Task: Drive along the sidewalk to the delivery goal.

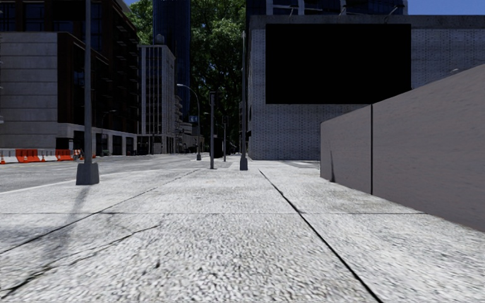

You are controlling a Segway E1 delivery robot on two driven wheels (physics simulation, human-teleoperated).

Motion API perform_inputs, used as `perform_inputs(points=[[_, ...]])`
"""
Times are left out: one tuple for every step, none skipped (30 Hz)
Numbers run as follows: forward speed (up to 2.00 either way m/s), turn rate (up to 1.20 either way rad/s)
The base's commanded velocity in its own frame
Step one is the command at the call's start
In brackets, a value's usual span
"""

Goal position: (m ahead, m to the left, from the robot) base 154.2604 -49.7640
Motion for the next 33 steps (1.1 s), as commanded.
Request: perform_inputs(points=[[1.92, 0.00], [1.92, 0.00], [1.92, 0.00], [1.92, 0.00], [1.92, 0.00], [1.92, 0.00], [1.92, -0.06], [1.92, -0.06], [1.92, -0.09], [1.92, -0.10], [1.92, -0.11], [1.92, -0.15], [1.92, -0.15], [1.92, -0.17], [1.92, -0.18], [1.92, -0.18], [1.92, -0.18], [1.92, -0.18], [1.92, -0.18], [1.92, -0.18], [1.92, -0.18], [1.92, -0.18], [1.92, -0.18], [1.92, -0.18], [1.92, -0.18], [1.92, -0.18], [1.92, -0.20], [1.92, -0.20], [1.92, -0.20], [1.92, -0.20], [1.92, -0.20], [1.92, -0.21], [1.92, -0.22]])
